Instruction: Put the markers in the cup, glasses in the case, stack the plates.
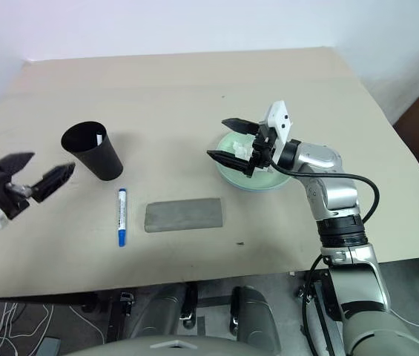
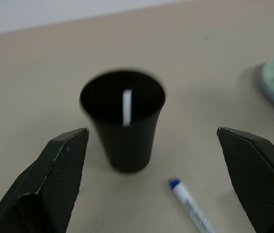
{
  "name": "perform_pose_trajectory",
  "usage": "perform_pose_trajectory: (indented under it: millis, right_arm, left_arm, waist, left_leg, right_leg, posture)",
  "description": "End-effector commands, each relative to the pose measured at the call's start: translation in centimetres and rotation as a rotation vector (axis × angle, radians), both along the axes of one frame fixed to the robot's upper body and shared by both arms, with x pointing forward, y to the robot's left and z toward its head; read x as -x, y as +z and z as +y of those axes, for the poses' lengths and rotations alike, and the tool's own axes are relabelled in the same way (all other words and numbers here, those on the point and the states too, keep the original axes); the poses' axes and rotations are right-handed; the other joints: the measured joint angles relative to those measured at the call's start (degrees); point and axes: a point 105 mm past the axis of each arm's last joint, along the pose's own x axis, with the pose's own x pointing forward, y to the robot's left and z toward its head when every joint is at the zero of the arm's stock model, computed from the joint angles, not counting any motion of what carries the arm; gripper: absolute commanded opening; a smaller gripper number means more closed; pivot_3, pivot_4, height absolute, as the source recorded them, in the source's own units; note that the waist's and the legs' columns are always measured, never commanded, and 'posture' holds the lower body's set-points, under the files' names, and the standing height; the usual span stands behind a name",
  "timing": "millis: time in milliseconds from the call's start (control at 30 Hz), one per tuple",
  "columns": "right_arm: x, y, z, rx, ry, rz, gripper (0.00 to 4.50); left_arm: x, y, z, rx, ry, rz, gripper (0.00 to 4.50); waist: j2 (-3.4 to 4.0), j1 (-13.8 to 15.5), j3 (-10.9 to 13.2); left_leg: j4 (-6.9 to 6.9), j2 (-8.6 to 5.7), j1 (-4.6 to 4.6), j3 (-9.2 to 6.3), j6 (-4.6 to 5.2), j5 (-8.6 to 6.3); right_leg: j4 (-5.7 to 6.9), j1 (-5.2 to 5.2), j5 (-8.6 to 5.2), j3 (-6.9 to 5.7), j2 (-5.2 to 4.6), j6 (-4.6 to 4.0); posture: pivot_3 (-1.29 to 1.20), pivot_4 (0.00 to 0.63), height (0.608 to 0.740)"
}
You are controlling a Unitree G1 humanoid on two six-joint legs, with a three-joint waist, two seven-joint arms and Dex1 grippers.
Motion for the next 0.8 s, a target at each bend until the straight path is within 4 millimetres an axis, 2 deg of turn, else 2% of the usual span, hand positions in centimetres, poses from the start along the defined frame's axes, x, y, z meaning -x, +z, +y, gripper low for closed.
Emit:
perform_pose_trajectory:
  millis: [33,167,400,800]
  right_arm:
    - [0.1,1.6,0.1,-0.001,0.005,-0.074,4.5]
    - [0.1,1.6,0.2,-0.001,0.004,-0.08,4.5]
    - [0.3,1.4,0.1,-0.002,-0.007,-0.078,4.5]
    - [0.3,1.2,0.0,-0.013,-0.032,-0.077,4.5]
  left_arm:
    - [0.5,-1.2,-0.5,0.019,0.028,0.002,4.44]
    - [-0.2,-3.8,-0.7,-0.01,0.082,0.039,4.44]
    - [-0.6,-7.8,-2.2,0.006,0.046,0.169,4.44]
    - [-3.2,-11.3,-3.0,-0.076,0.057,0.344,4.44]
  waist:
    - [0.01,0.08,0.0]
    - [-0.02,0.31,-0.01]
    - [-0.03,0.2,-0.02]
    - [-0.04,0.22,-0.02]
  left_leg:
    - [-0.07,0.0,0.02,0.05,0.0,0.0]
    - [-0.17,0.0,0.03,0.1,-0.01,0.01]
    - [-0.22,0.0,0.03,0.19,0.0,0.01]
    - [-0.23,0.01,0.02,0.24,0.14,0.09]
  right_leg:
    - [-0.01,-0.02,0.0,0.04,0.0,0.0]
    - [-0.04,-0.04,0.01,0.06,0.0,-0.02]
    - [-0.14,-0.06,0.04,0.12,0.0,-0.09]
    - [-0.08,-0.07,0.16,0.11,0.01,0.1]
  posture:
    - [0.0,0.15,0.74]
    - [0.0,0.15,0.74]
    - [0.0,0.15,0.74]
    - [0.0,0.15,0.74]
